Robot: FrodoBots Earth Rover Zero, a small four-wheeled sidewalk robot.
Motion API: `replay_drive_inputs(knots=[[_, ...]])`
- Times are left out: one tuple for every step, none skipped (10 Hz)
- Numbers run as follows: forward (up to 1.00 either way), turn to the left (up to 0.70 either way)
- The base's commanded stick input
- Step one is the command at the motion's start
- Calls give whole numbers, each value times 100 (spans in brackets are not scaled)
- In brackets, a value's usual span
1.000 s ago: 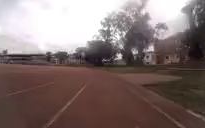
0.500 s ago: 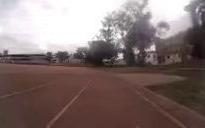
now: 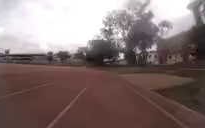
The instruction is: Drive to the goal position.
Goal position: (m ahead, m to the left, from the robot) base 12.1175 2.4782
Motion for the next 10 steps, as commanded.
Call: replay_drive_inputs(knots=[[85, 0], [85, 0], [85, 0], [85, 0], [85, 0], [85, 0], [85, 0], [85, 0], [85, 0], [85, 0]])
